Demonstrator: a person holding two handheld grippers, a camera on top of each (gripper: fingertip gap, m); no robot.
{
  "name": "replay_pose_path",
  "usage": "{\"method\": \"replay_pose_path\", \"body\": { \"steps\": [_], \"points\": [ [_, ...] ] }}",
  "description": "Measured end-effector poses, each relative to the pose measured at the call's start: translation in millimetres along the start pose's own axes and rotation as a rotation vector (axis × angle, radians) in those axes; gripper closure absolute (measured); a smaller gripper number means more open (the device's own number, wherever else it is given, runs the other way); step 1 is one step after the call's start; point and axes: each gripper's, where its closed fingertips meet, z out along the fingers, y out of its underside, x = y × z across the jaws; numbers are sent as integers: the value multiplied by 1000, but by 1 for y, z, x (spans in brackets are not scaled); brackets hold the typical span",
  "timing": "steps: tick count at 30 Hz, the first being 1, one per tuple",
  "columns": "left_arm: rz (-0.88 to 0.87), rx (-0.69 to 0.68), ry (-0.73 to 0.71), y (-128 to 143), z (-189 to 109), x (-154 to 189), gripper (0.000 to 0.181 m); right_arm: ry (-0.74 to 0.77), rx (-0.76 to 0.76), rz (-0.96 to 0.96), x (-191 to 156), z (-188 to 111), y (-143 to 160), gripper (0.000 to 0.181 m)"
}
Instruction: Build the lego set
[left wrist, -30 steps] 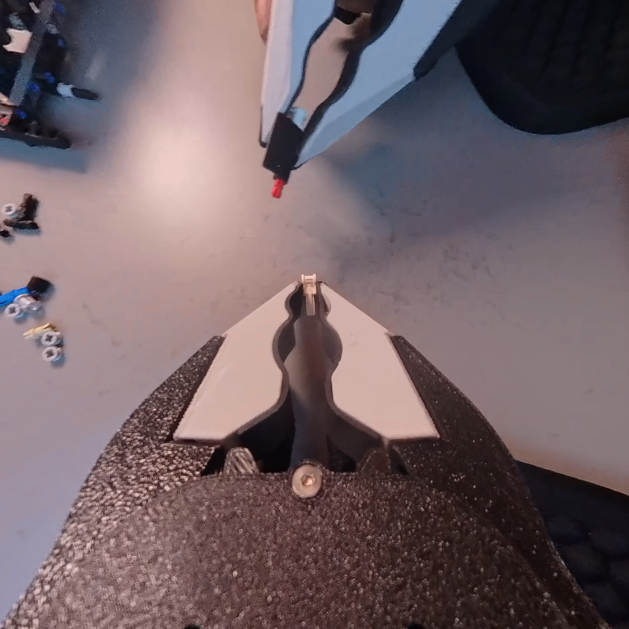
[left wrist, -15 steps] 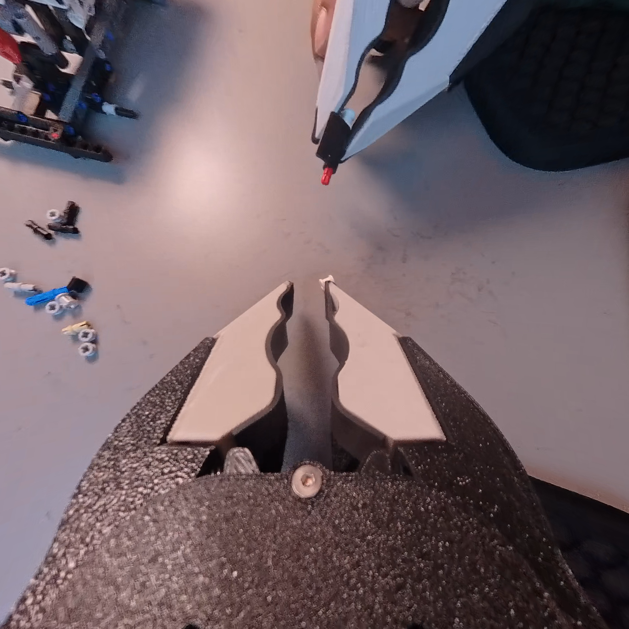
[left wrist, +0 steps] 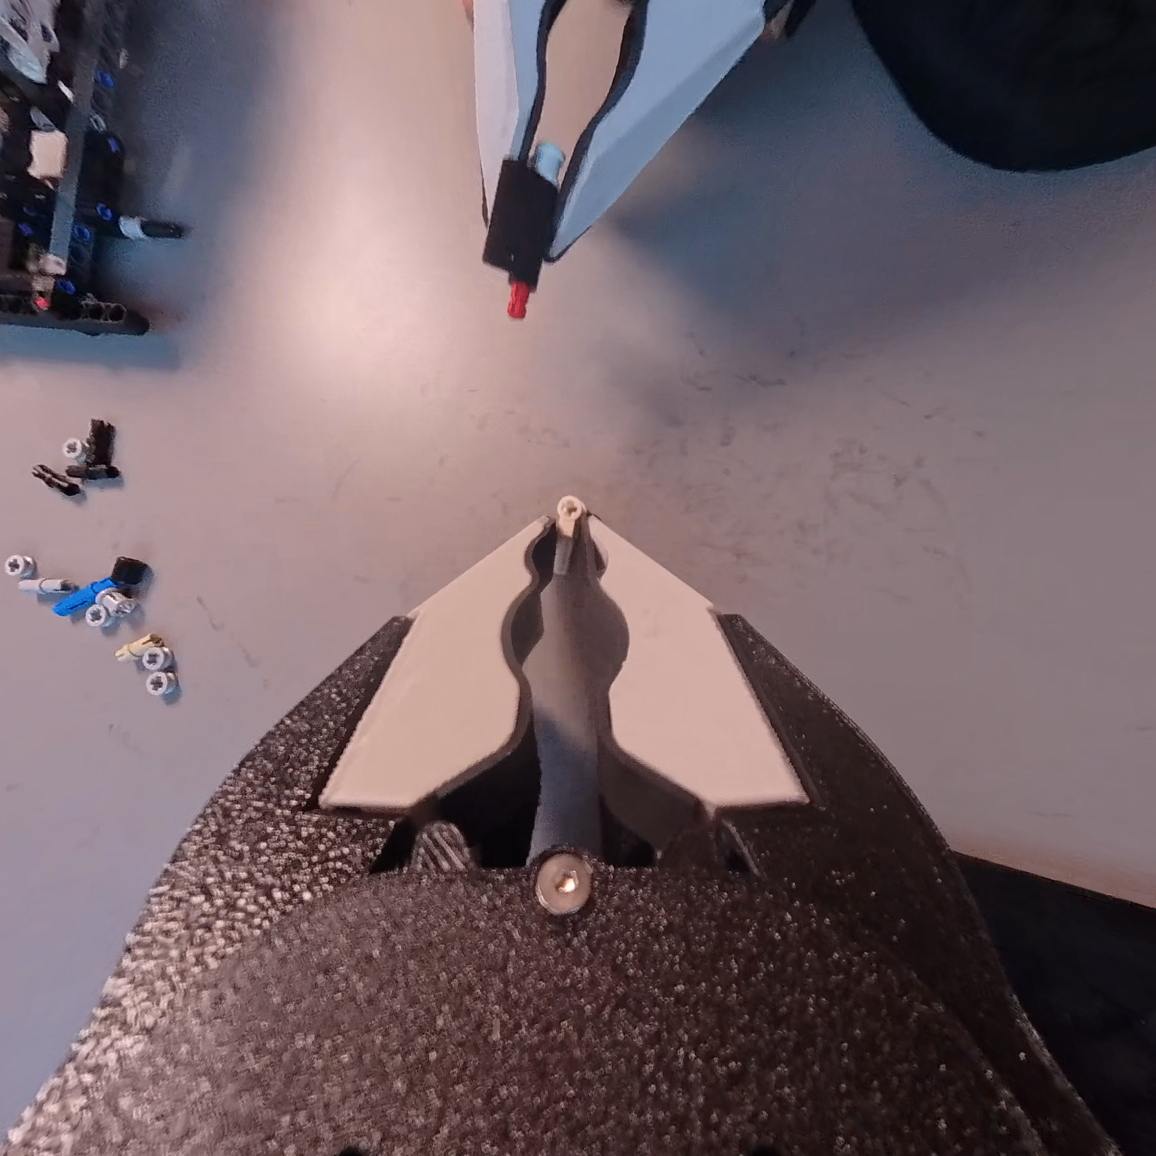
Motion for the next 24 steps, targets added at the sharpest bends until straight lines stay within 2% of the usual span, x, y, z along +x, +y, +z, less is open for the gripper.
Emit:
{"method": "replay_pose_path", "body": {
  "steps": [8, 12, 17, 21, 24],
  "points": [
    [-81, 12, 96, -2, 1, 4, 178, -2, -2, 6, 0, 0, 1, 172],
    [-88, 23, 144, -14, 8, 17, 178, -32, -3, -7, -5, -1, 1, 173],
    [-99, 12, 139, -25, 16, 27, 174, -90, -13, -10, -15, -3, 0, 173],
    [-140, 56, 141, -30, 6, 24, 169, -114, -19, -8, -19, -4, 1, 173],
    [-187, 132, 105, -37, -9, 9, 163, -124, -18, -15, -21, -3, -2, 174]
  ]
}}
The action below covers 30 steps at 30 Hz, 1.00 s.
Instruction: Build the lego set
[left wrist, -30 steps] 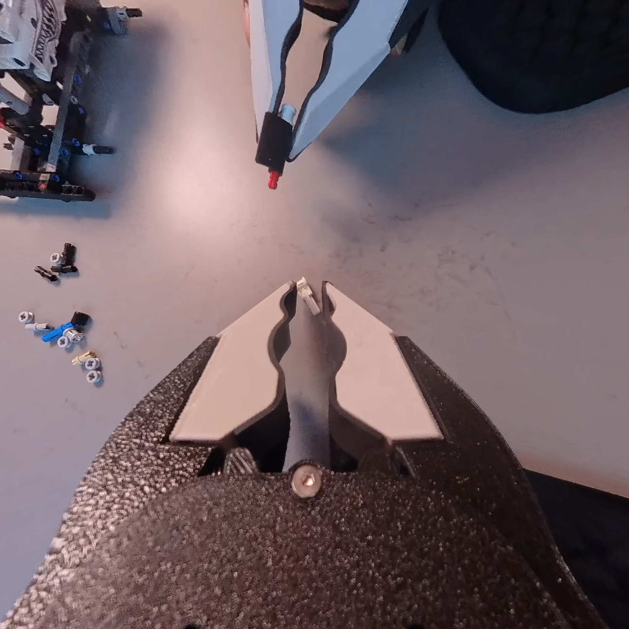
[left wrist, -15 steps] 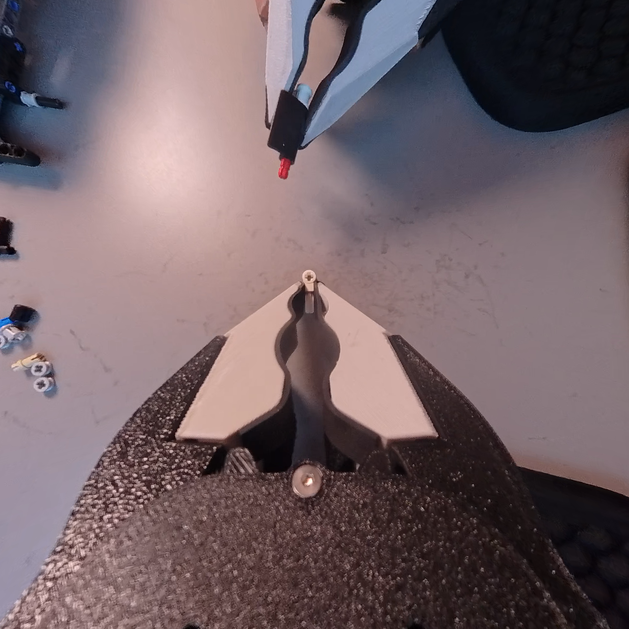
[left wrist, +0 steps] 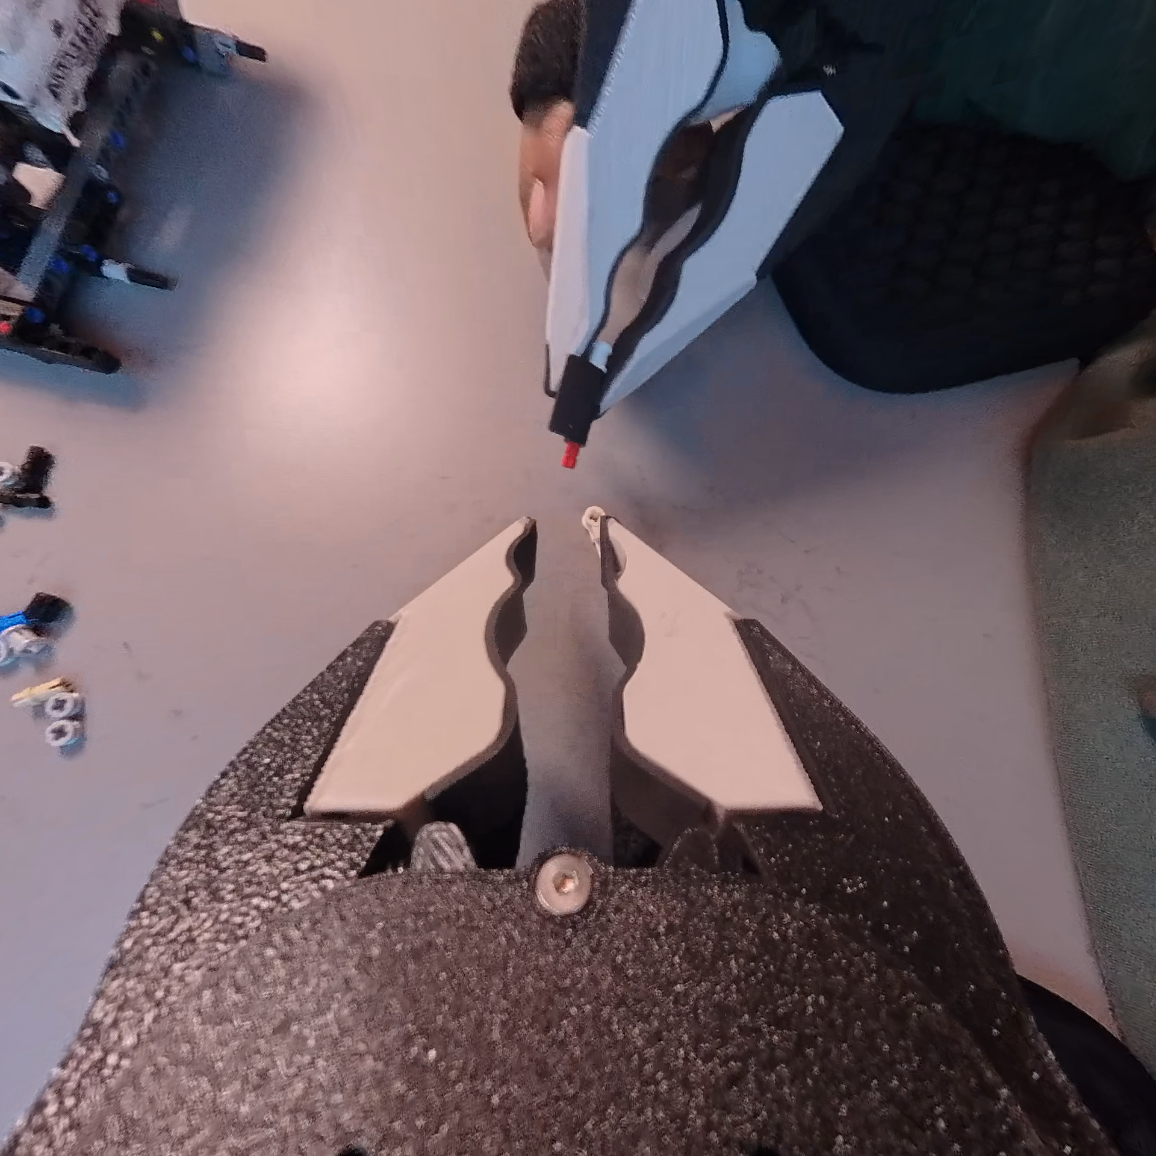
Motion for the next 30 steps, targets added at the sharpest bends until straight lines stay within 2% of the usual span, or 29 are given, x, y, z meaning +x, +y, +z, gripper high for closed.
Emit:
{"method": "replay_pose_path", "body": {
  "steps": [3, 6, 9, 12, 16, 19, 23, 27, 30],
  "points": [
    [14, 60, 12, -11, -5, 3, 157, -29, -6, -31, -4, 2, -8, 174],
    [78, 47, 25, -13, 0, 11, 156, -81, -25, -76, -10, 5, -19, 174],
    [95, 46, 60, -11, 2, 18, 170, -133, -41, -110, -12, 4, -30, 174],
    [38, 142, 109, -19, -8, 18, 171, -143, -31, -104, -7, 1, -41, 173],
    [-43, 323, 160, -32, -28, 14, 173, -42, 106, 53, 21, -9, -60, 157],
    [-43, 403, 92, -37, -38, 3, 173, -9, 196, 201, 35, -23, -62, 155],
    [14, 463, 17, -47, -42, 1, 174, -74, 249, 368, 27, -24, -62, 154],
    [96, 446, -67, -48, -37, 1, 176, -118, 295, 424, 17, -16, -75, 146],
    [126, 434, -112, -47, -35, -1, 177, -117, 296, 429, 17, -11, -77, 154]
  ]
}}
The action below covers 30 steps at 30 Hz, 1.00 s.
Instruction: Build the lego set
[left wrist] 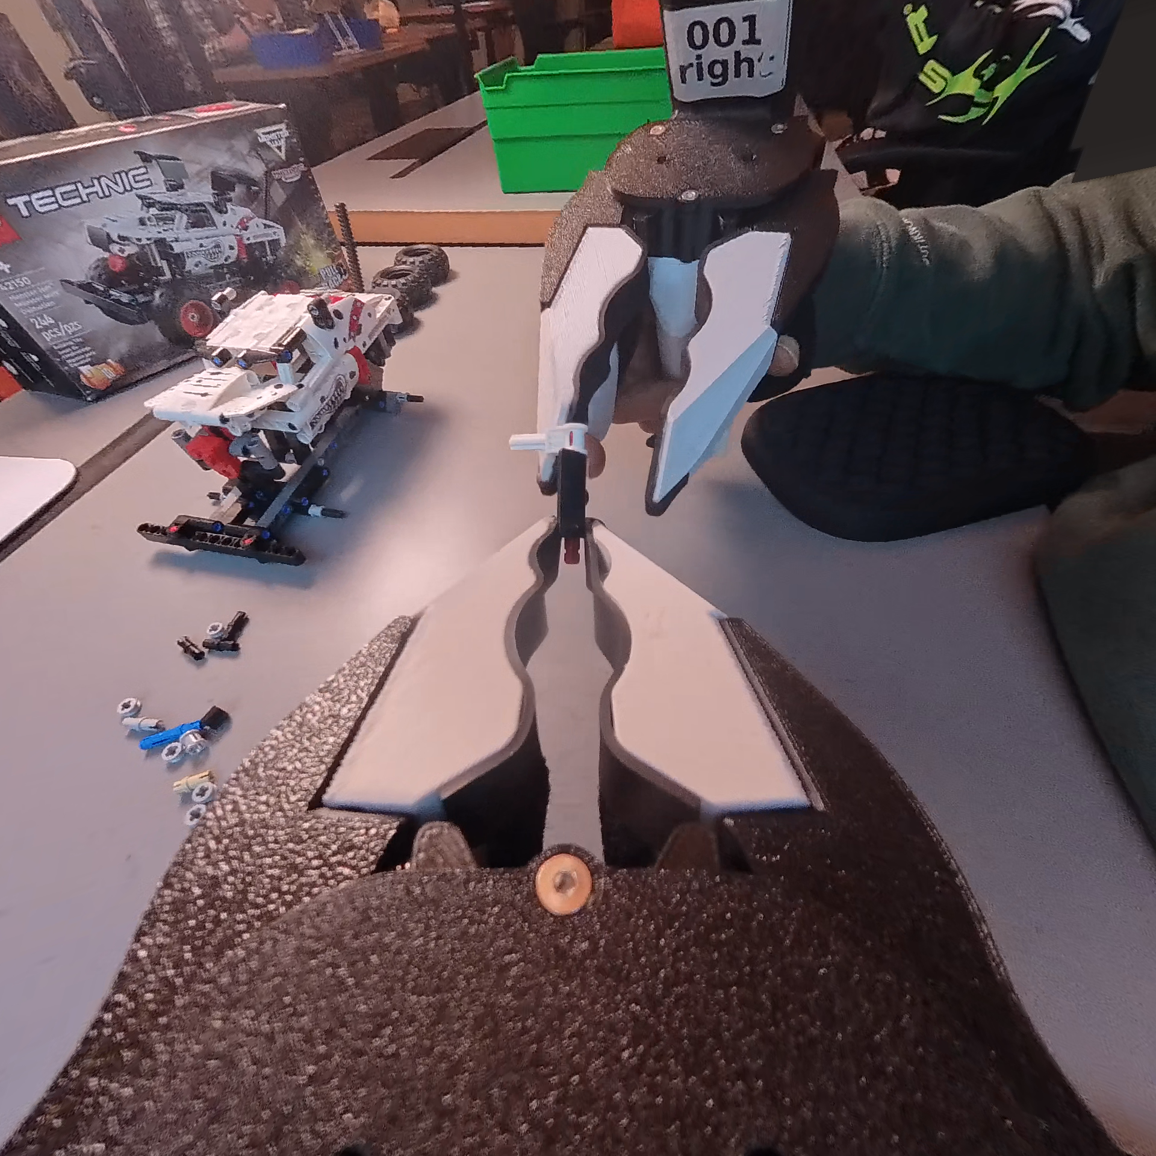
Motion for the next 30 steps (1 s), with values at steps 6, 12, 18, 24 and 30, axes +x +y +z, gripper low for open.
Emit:
{"method": "replay_pose_path", "body": {
  "steps": [6, 12, 18, 24, 30],
  "points": [
    [98, -44, -84, 6, 2, -6, 176, 20, 4, 21, 4, 4, 5, 161],
    [174, -63, -132, 7, 3, -7, 177, 36, 34, 57, 10, 4, 4, 164],
    [199, -92, -117, 12, 7, -2, 176, 20, 34, 51, 9, 3, 7, 170],
    [172, -147, -48, 27, 11, 5, 176, 2, -47, -1, 4, 7, 21, 175],
    [126, -133, -9, 26, 8, 7, 169, 12, -107, -35, 6, 5, 32, 175]
  ]
}}
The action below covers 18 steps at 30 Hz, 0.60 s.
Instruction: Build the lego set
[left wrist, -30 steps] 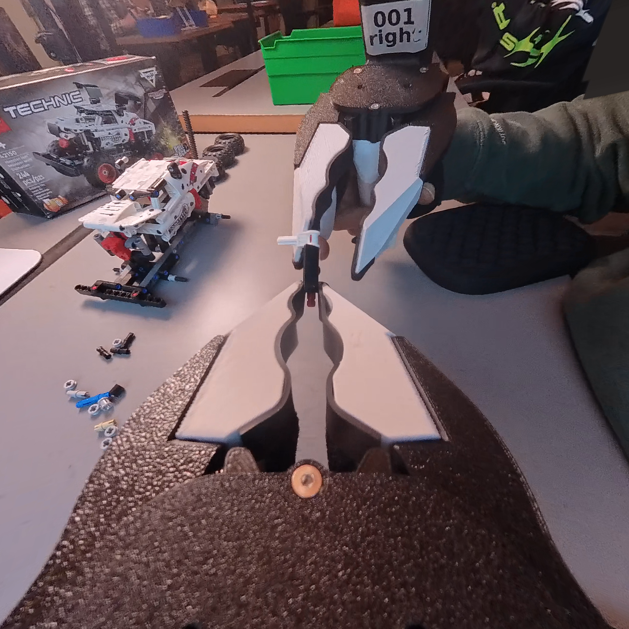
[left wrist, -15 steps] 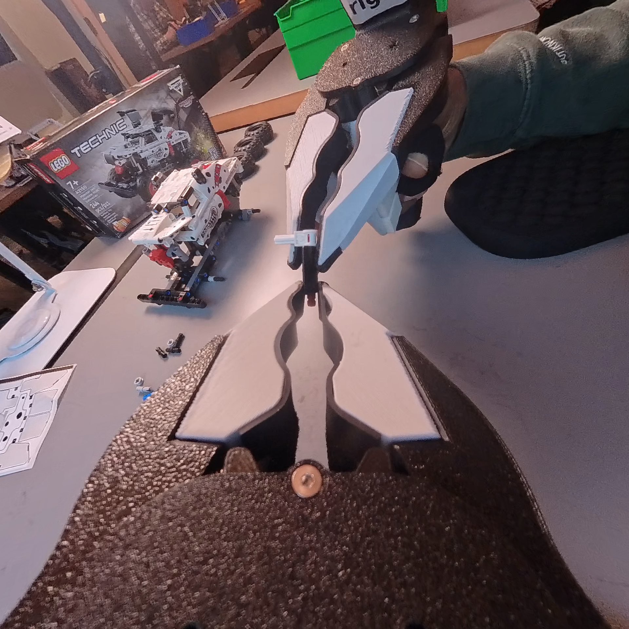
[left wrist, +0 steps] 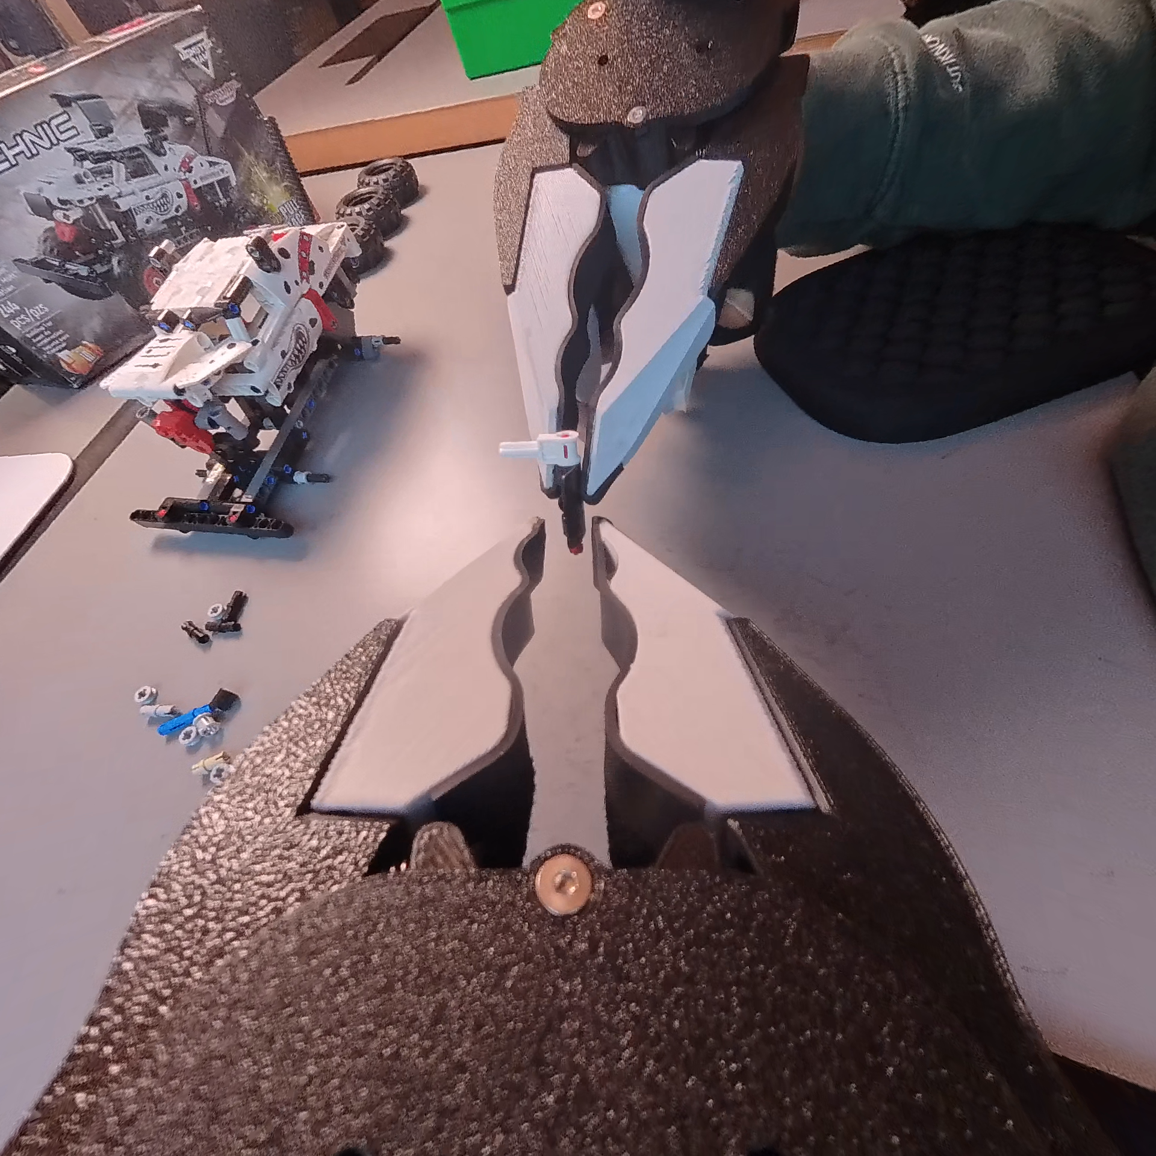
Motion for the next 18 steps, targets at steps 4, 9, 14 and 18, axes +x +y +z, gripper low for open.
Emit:
{"method": "replay_pose_path", "body": {
  "steps": [4, 9, 14, 18],
  "points": [
    [34, -34, 20, 4, 4, 7, 175, -12, -32, -40, -8, 5, 2, 175],
    [0, -30, -2, 3, -3, -4, 176, 16, -26, -42, -2, 4, 1, 177],
    [-60, -14, -68, 9, -14, -27, 176, -12, -302, -105, -1, 5, 46, 163],
    [-58, -15, -74, 10, -15, -28, 176, -97, -383, -85, -15, 16, 61, 153]
  ]
}}
